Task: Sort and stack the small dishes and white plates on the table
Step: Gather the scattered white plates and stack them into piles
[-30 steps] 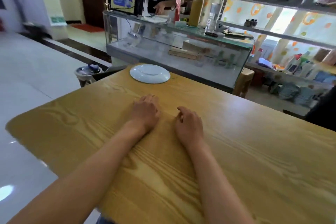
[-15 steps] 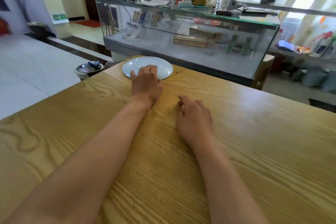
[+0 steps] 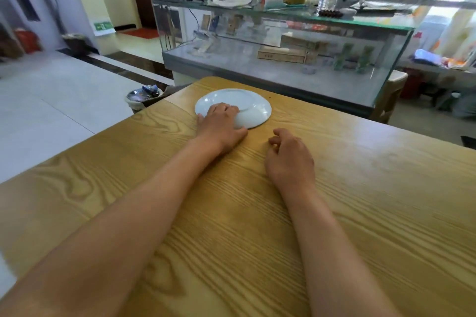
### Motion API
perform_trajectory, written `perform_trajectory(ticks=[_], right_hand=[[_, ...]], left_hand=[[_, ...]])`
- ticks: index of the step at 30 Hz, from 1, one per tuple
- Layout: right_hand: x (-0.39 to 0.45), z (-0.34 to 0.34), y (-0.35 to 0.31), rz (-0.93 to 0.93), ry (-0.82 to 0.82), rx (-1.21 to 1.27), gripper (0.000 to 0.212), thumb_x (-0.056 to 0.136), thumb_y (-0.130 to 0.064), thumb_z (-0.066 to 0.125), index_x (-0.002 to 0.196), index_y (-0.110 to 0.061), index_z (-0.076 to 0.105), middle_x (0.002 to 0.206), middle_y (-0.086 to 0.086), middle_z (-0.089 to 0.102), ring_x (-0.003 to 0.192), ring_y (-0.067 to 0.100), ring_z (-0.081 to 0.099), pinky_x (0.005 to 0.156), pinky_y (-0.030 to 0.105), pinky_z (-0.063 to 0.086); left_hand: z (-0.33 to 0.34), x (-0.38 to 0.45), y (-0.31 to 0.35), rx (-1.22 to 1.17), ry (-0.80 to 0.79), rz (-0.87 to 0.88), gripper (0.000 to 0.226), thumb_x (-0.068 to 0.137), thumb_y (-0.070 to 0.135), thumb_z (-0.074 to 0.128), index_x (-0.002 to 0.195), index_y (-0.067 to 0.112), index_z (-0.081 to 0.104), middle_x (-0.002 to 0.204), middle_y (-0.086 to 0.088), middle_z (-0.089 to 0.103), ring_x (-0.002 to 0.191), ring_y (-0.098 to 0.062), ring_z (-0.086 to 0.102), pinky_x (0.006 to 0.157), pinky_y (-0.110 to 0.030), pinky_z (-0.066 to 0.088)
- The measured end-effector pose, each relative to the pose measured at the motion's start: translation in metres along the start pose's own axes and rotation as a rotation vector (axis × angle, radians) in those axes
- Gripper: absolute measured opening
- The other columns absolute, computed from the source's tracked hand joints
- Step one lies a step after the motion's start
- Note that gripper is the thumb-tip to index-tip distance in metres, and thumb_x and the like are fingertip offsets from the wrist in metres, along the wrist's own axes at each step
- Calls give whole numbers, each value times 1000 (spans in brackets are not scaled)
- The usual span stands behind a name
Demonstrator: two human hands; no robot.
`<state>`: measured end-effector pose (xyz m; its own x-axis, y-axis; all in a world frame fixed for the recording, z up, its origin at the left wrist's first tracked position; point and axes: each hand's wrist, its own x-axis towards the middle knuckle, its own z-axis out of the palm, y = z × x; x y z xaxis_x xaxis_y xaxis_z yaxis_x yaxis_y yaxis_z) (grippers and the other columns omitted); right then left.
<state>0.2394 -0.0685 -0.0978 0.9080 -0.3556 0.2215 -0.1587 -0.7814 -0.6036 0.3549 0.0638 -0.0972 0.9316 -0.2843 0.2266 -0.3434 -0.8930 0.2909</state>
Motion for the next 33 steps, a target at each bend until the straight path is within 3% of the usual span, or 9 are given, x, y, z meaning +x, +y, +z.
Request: perform_trajectory(ticks=[3, 8, 20, 26, 29, 31, 33], right_hand=[[-6, -4, -4, 0, 26, -15, 38, 89, -17, 45, 127, -18, 52, 112, 9, 65, 102, 30, 58, 90, 42, 48], [-52, -18, -18, -49, -21, -158, 34, 91, -7, 40, 123, -7, 49, 117, 20, 60, 109, 38, 51, 91, 40, 39], [-179, -50, -17, 107, -23, 117, 44, 89, -11, 45, 133, -14, 49, 120, 10, 61, 112, 30, 55, 94, 36, 44], [-243, -66, -20, 173, 36, 181, 40, 91, -11, 45, 130, -14, 52, 121, 11, 62, 111, 31, 57, 92, 35, 45], [-264, -73, -20, 160, 22, 197, 35, 92, -11, 47, 126, -11, 55, 123, 11, 62, 114, 29, 56, 92, 31, 42], [-273, -79, -21, 165, -15, 215, 33, 93, -12, 47, 124, -12, 56, 123, 10, 62, 113, 27, 56, 90, 30, 42], [-285, -86, -22, 173, -55, 228, 31, 93, -14, 46, 122, -13, 57, 124, 9, 62, 113, 27, 56, 87, 28, 41]], left_hand=[[-11, -58, -8, -39, 35, 71, 63, 85, 51, 52, 141, 26, 39, 144, 0, 40, 136, -21, 30, 113, -54, 23], [-33, -143, -16, -33, 19, 92, 63, 85, 52, 56, 141, 27, 41, 146, 1, 39, 138, -19, 29, 113, -48, 24], [-91, -344, -5, -156, -65, 212, 77, 72, 67, 42, 141, 33, 43, 147, 7, 40, 139, -10, 28, 114, -45, 27], [-108, -404, -2, 134, -202, 442, 92, 70, 47, 57, 151, 26, 19, 156, -3, 22, 145, -22, 17, 114, -49, 27], [-102, -414, 6, 220, -50, 503, 85, 57, 17, 76, 135, 17, 42, 129, -13, 55, 118, -34, 52, 89, -49, 50], [-100, -417, 9, 194, 68, 498, 71, 56, 6, 79, 122, 14, 54, 110, -12, 62, 98, -34, 59, 79, -46, 53], [-103, -424, 15, 212, 102, 529, 64, 58, 7, 78, 119, 13, 57, 105, -11, 63, 92, -34, 59, 75, -44, 53]])
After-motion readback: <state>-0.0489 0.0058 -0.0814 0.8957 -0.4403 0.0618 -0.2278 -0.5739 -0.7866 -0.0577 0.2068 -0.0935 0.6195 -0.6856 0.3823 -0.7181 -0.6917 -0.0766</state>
